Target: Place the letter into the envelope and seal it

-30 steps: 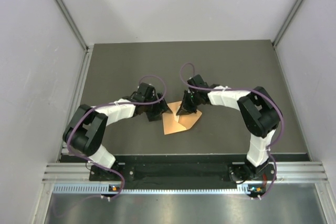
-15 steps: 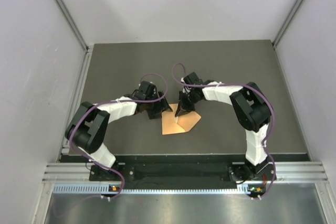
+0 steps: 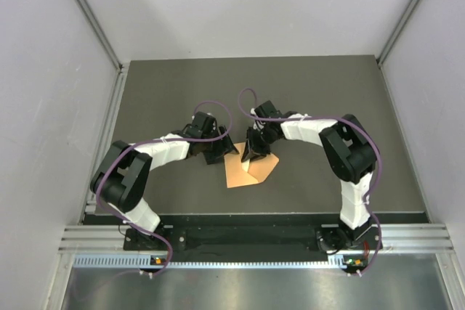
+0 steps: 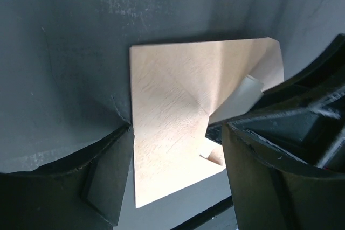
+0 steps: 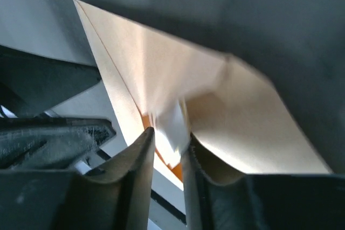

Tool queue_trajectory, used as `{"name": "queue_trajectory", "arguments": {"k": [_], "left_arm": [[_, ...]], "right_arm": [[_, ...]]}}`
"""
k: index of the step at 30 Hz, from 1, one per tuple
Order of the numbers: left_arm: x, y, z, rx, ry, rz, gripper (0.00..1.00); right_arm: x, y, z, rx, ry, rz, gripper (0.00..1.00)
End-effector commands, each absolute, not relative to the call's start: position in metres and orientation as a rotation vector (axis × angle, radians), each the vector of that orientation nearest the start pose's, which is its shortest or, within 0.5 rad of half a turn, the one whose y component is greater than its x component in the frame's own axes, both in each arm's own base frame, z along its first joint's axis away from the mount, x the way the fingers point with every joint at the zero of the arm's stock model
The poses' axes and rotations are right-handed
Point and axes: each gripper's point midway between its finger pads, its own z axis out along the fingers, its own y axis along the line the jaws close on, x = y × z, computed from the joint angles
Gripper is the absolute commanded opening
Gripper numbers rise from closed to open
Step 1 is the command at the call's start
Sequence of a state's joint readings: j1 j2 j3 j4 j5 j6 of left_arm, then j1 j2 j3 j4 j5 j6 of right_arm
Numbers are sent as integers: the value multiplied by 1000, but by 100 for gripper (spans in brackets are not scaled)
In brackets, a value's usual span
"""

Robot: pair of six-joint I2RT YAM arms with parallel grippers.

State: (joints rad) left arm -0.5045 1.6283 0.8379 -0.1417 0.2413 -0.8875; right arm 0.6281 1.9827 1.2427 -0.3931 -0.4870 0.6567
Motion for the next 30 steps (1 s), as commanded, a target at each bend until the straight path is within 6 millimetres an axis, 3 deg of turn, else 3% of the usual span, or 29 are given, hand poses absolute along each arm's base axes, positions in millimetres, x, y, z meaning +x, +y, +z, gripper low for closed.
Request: {"name": "queue_trajectory", "arguments": {"k": [1, 2, 5, 8, 10, 13, 14, 15, 23, 26, 30], "left_arm": [[294, -239, 39, -400, 2629, -777, 71], [294, -239, 40, -402, 2628, -773, 71], [291, -237, 38, -401, 2636, -765, 71], [291, -236, 39, -399, 2636, -758, 71], [292, -235, 40, -400, 2631, -754, 71], [293, -235, 43, -397, 2619, -756, 70], [294, -235, 44, -392, 2615, -755, 70], [294, -235, 43, -389, 2618, -752, 70], [296, -238, 44, -376, 2620, -764, 69], [297, -240, 42, -374, 2625, -769, 69], [298, -243, 42, -370, 2629, -781, 69]], "right_arm": [[280, 316, 61, -112, 2816, 916, 31], [280, 317, 67, -119, 2804, 920, 40], [283, 311, 85, -103, 2772, 889, 53], [287, 296, 89, -60, 2768, 769, 54], [288, 290, 87, -44, 2768, 731, 50], [288, 291, 81, -40, 2779, 737, 33], [290, 294, 80, -42, 2772, 744, 22], [291, 296, 74, -42, 2786, 746, 20], [299, 303, 55, -22, 2824, 738, 24], [303, 309, 51, -34, 2826, 755, 15], [307, 315, 47, -37, 2827, 787, 14]]}}
